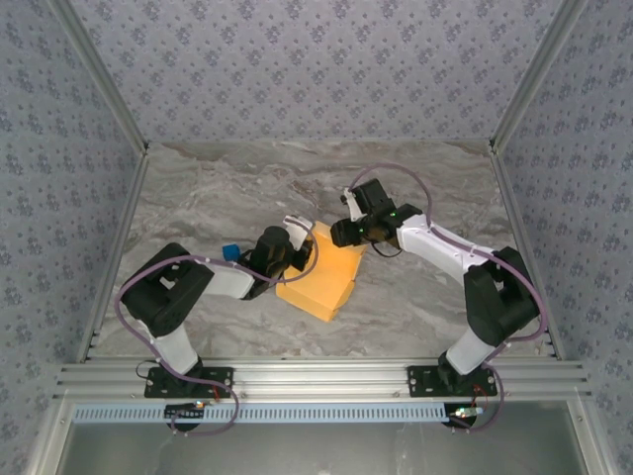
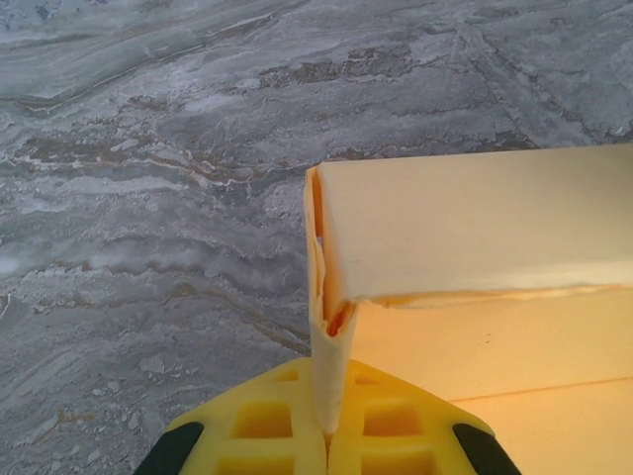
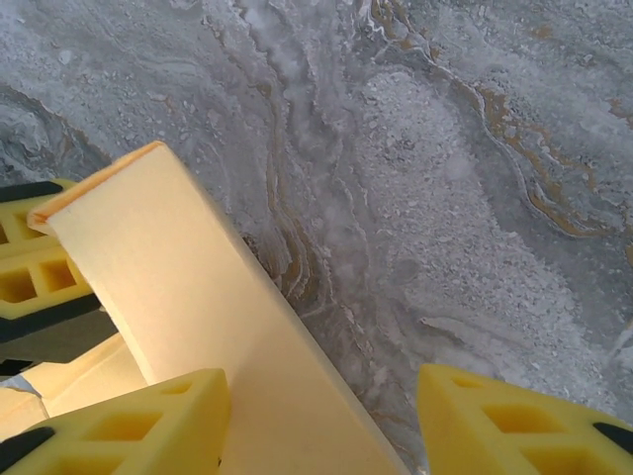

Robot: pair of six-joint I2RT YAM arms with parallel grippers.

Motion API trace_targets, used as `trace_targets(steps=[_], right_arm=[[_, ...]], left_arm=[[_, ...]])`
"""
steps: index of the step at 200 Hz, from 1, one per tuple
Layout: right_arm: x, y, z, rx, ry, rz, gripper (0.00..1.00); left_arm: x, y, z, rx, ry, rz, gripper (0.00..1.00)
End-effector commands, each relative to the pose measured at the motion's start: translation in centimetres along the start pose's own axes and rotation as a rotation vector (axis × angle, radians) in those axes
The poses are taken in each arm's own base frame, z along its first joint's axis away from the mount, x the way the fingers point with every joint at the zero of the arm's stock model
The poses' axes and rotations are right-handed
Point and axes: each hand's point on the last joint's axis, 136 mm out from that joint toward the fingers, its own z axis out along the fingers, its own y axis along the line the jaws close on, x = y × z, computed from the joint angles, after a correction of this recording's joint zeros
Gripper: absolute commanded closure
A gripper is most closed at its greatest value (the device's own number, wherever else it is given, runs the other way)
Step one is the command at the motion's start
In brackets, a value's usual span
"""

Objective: Fold the paper box

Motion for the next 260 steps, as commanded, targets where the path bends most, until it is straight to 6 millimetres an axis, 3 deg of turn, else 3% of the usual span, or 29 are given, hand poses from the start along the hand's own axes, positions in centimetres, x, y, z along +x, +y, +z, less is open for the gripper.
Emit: trace_targets(steps=[1,75,132,212,260], right_arm=[[1.8,0.5,1.1,-0.014,0.057,0.008,0.48],[2.5,0.9,1.1,-0.022,0.066,0.0,0.52],[2.7,1.1,1.5,-0.034,0.075,0.005,0.54],[2.4,1.1,1.4,-0.029,0.069,0.007,0.55],[1.6,0.6,0.8,-0.012,0.049,0.011,0.55]], left_arm=[[-0.6,0.1,0.3,-0.018,-0.038,0.016,0.97],[0.6,1.7,1.3,-0.144,-0.011,0.027,0.95],[0.8,3.0,1.8,-0.25,-0.007,-0.08,0.94],[1.4,2.5,2.8,-0.289,0.008,-0.117,0.94],[0.0,1.3,2.0,-0.208,-0.028,-0.082,0.82]])
